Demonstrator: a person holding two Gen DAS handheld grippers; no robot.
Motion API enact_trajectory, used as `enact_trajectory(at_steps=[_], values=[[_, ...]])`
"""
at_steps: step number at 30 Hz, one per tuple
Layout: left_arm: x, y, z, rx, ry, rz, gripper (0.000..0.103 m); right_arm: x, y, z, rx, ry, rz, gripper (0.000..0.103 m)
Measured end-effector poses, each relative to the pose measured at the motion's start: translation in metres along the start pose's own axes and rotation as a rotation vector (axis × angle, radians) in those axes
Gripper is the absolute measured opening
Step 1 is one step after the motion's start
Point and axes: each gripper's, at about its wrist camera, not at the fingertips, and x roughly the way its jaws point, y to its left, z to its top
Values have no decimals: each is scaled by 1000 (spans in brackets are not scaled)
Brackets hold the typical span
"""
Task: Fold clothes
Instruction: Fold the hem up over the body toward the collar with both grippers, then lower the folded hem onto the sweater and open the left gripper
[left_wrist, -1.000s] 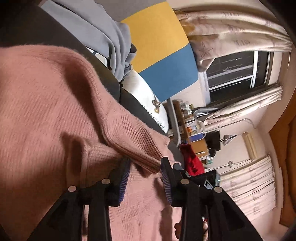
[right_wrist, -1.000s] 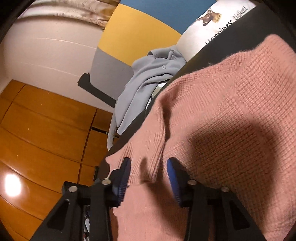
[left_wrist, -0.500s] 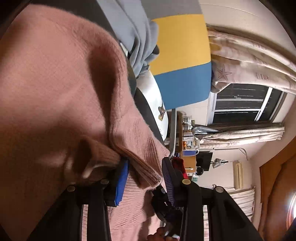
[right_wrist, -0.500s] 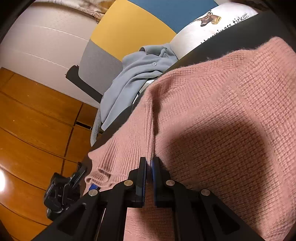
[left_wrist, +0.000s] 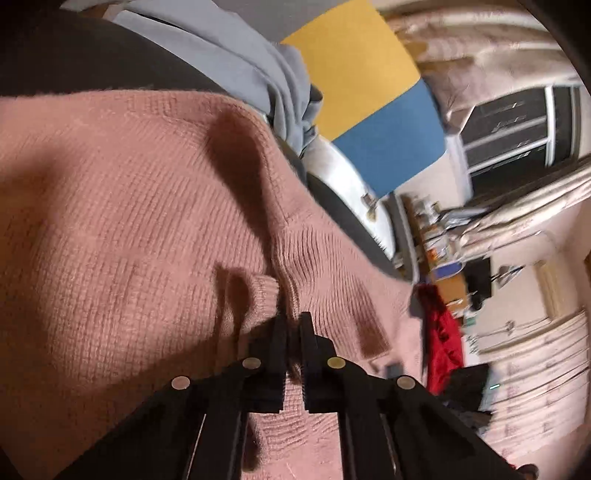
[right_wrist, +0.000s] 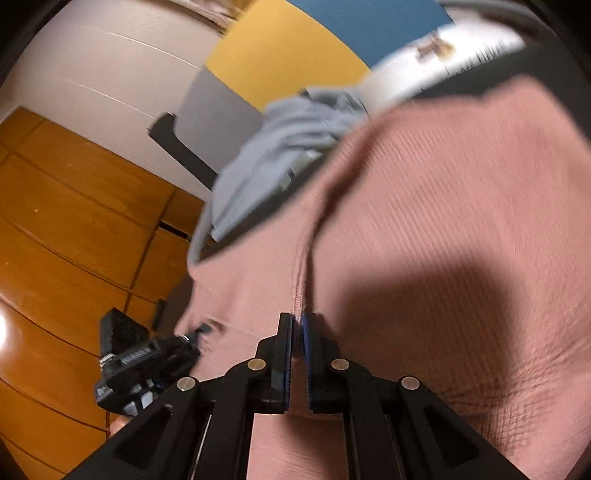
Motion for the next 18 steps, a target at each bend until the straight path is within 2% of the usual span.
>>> enact_trajectory(at_steps=[1,2,4,6,8,10,12,15,18], values=[[-4,-4,0,16,-20,0,8,-1,-4,0,12,-8,27,6],[-8,-7,1,32,-40,0,13,-4,-6,1,24,-15,48,7],[-17,-15,1,63,-80,0,18,-14,-5,7,11,-42,52,10],[-25,-22,2,95,-120,0,21,-26,0,18,-34,-90,29,11],[-27,-33,4,134,-141,-2,27,-33,6,31,-99,-137,-53,11],[-13,-52,9,192,-118,-10,28,-32,12,43,-179,-154,-155,11],[9,-67,7,246,-65,-17,28,-21,17,56,-265,-133,-243,11],[44,-82,-2,324,34,-8,28,2,24,64,-393,-86,-344,11],[63,-81,-20,405,84,28,26,19,25,70,-495,-56,-411,11]])
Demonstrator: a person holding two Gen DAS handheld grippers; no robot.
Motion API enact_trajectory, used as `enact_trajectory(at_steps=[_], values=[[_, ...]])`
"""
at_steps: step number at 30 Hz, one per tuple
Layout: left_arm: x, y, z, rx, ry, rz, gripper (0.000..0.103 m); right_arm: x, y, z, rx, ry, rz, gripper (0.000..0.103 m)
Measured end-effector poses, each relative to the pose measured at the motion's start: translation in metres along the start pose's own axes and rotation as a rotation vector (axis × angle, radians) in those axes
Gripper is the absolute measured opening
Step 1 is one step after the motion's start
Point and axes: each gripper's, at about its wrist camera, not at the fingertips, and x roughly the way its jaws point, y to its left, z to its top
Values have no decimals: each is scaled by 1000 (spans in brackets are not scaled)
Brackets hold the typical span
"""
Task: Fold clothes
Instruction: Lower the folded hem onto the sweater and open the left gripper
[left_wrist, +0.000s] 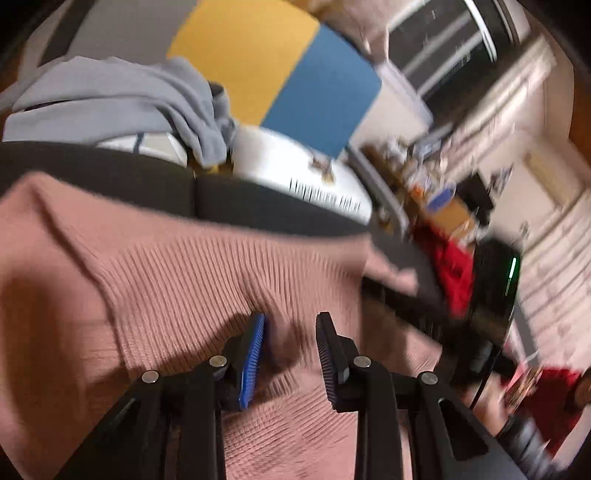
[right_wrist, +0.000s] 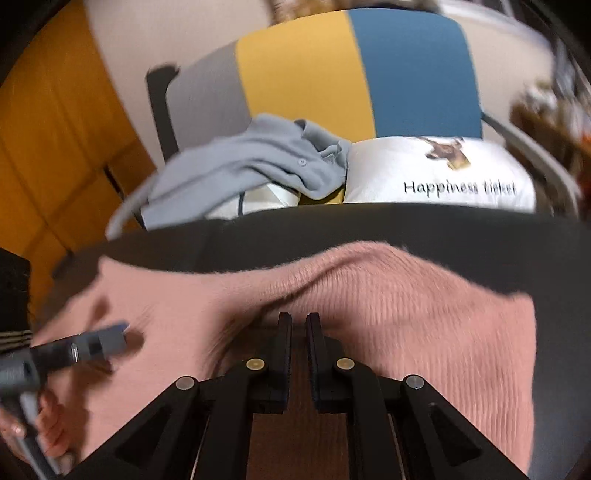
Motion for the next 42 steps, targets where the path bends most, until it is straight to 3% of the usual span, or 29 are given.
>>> enact_trajectory(at_steps=[4,9,13,16,20,22,24,27,31,36,38,39,40,42], values=[[-1,3,-9,38,-9,16,23,15,-14,14,33,-38,-25,11],[0,-1,-9,55,-14,39,22,30,-51,17,259,-27,20,0],[-3,3,-11,34,-26,21,22,23,-66,9,369,-55,83,0],[-6,5,-11,6,-41,1,23,10,-64,2,405,-82,50,6],[-37,19,-12,-75,-106,-40,28,-20,-35,-4,304,-118,0,16],[-63,40,-11,-144,-173,-67,31,-35,-8,-5,217,-141,31,18],[-80,68,-6,-219,-211,-68,34,-44,21,-5,138,-152,81,28],[-87,112,8,-342,-201,-74,38,-44,65,-10,27,-135,159,50],[-81,146,28,-426,-167,-106,42,-24,112,-23,-100,-55,174,53],[-57,149,48,-407,-129,-116,45,-3,127,-41,-143,-3,119,60],[-48,150,53,-386,-134,24,40,-2,127,-43,-144,-1,128,64],[-46,150,54,-376,-137,63,27,-2,127,-43,-147,-2,131,67],[-46,151,53,-369,-140,70,17,-2,127,-44,-150,-2,133,68],[-46,152,51,-355,-146,84,16,-1,127,-44,-153,0,131,69]])
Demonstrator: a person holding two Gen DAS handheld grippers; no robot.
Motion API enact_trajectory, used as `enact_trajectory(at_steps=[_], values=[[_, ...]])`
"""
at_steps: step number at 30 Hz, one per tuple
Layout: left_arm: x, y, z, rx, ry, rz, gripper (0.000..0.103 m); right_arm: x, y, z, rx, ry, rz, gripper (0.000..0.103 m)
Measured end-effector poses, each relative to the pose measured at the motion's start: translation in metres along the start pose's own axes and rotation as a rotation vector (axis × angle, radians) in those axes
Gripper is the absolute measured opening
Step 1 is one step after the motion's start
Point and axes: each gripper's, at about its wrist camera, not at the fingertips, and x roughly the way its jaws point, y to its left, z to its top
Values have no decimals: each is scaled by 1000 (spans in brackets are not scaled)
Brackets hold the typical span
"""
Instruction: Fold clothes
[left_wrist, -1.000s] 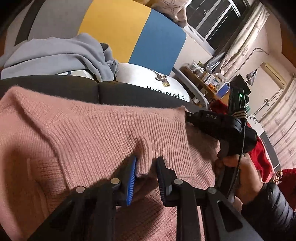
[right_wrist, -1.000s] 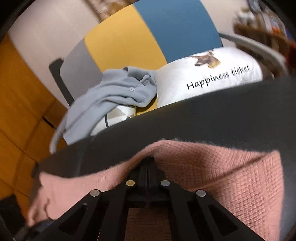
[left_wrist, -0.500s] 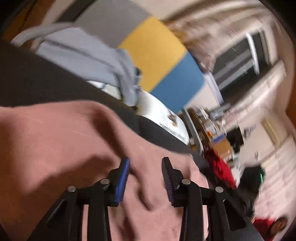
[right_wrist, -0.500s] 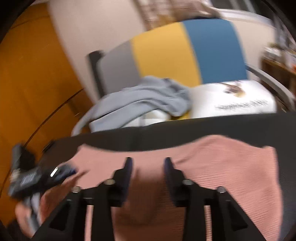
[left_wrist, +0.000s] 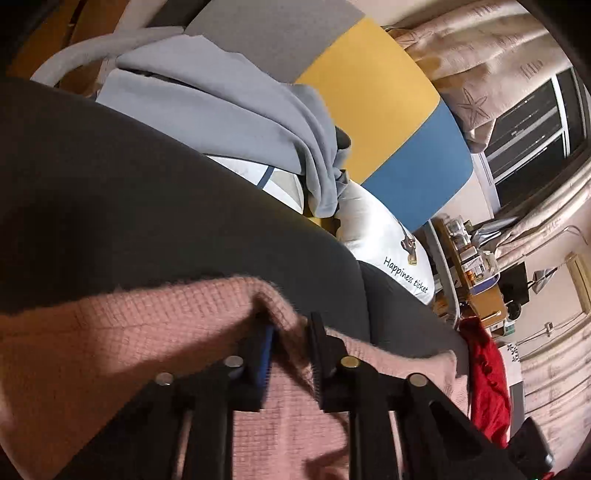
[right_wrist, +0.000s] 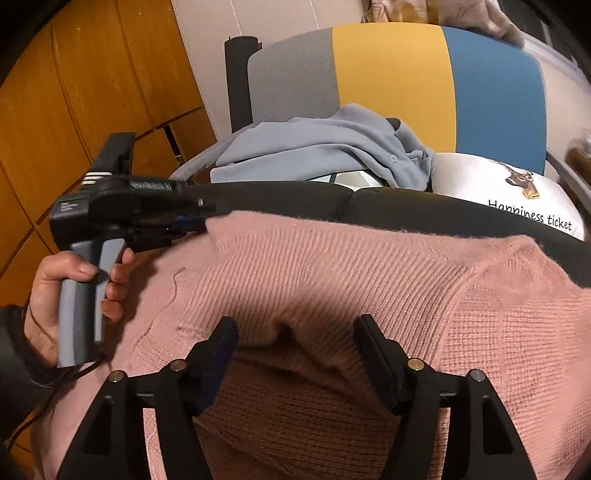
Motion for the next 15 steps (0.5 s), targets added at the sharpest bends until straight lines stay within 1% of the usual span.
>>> enact_trajectory(at_steps=[2,6,7,8,11,14,15], values=[[0,2,-1,15,-9,11,15,1,1,0,-4,-1,0,71],[-3,1,-4,38,-26,28,16,2,3,-1,-16,1,-9,73],[-10,3,-8,33,-31,35,22,2,3,-2,-18,1,-10,73],[-21,7,-14,21,-37,45,32,2,4,-2,-19,1,-11,74],[-53,19,-34,-14,-56,76,46,5,3,-1,-22,1,-16,74],[-85,31,-53,-49,-75,108,54,4,4,0,-26,1,-10,78],[-96,35,-59,-61,-81,118,55,5,5,0,-28,2,-9,80]])
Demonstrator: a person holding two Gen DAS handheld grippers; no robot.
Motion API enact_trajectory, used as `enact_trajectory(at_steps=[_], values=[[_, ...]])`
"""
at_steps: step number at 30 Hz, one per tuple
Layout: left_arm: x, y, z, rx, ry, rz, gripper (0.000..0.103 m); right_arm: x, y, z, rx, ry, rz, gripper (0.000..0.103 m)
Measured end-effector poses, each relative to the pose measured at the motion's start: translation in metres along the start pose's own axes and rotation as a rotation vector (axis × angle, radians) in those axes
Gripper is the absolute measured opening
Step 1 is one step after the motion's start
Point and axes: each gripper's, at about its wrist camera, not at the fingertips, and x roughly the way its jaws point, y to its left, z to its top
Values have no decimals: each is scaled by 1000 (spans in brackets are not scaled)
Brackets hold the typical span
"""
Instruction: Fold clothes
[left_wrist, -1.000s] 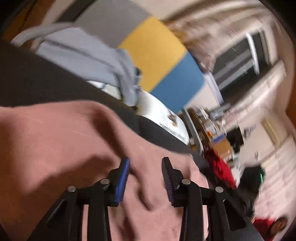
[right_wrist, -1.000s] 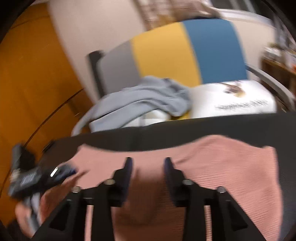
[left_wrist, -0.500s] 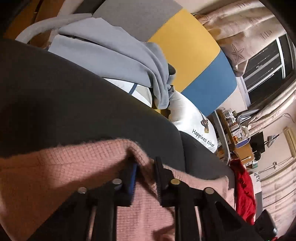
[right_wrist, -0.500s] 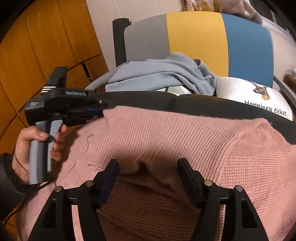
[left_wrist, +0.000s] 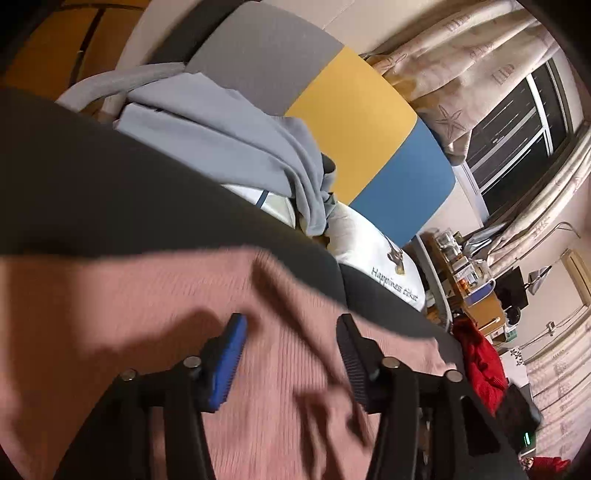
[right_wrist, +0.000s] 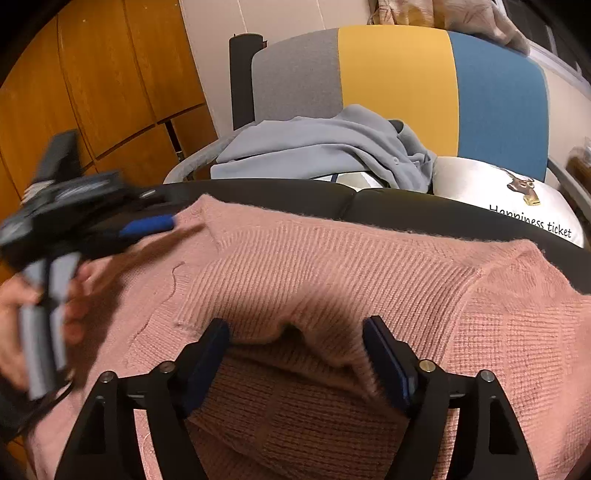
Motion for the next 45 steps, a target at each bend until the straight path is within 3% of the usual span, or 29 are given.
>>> enact_trajectory(at_steps=[4,8,11,17,21,23,30,36,41,42,43,45], values=[[-42,23,-21,-47,-24,43,56,2,6,0,-27,14,-6,87],[-88,52,-40,-113,-58,87,57,10,22,-1,-101,64,-37,103],[-134,107,-46,-251,-128,127,57,12,41,-3,-200,92,-132,103],[-227,217,-57,-527,-268,204,58,-28,54,-13,-169,38,-133,103],[-258,267,-59,-648,-331,183,59,-69,65,-34,-175,-29,-179,103],[-269,279,-57,-679,-367,198,61,-82,62,-49,-164,-18,-200,103],[-279,293,-55,-748,-449,214,67,-107,33,-91,-75,0,-316,103],[-263,297,-44,-805,-477,178,69,-96,6,-96,47,84,-277,103],[-253,299,-35,-857,-501,170,67,-95,1,-94,64,84,-255,103],[-251,300,-34,-871,-500,171,64,-94,0,-94,67,84,-251,103],[-250,302,-33,-885,-499,172,55,-94,-1,-93,69,85,-249,103],[-245,308,-30,-939,-457,174,27,-93,-3,-94,71,85,-247,103]])
